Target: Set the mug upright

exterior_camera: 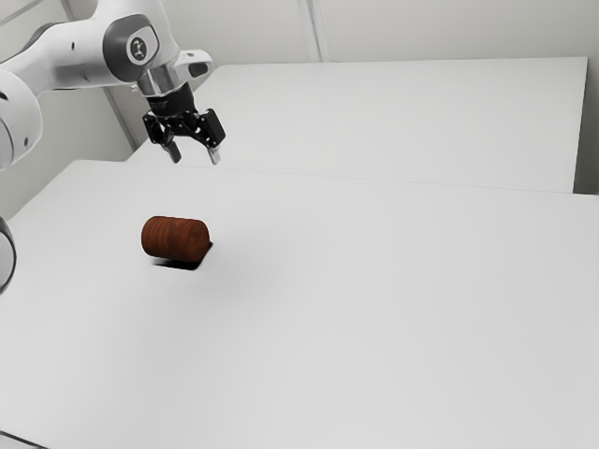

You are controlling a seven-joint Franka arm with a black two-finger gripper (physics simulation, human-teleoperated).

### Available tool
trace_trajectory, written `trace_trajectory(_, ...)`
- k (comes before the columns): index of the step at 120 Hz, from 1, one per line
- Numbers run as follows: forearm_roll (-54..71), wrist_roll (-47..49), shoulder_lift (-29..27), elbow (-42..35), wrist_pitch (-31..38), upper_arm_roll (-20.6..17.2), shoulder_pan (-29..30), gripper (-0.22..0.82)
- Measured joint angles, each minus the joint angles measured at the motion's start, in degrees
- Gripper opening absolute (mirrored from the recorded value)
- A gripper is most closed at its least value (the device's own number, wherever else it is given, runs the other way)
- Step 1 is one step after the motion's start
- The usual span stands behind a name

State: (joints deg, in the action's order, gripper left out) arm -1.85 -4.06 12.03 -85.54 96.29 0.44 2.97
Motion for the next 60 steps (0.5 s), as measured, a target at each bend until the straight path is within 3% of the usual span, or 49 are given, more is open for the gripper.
trace_trajectory(40, -0.78, 0.04, -0.36, -0.36, -0.27, 0.59, 0.23, 0.6)
trace_trajectory(60, -8.54, -1.63, 0.27, -0.15, -0.92, 8.23, 2.36, 0.6)
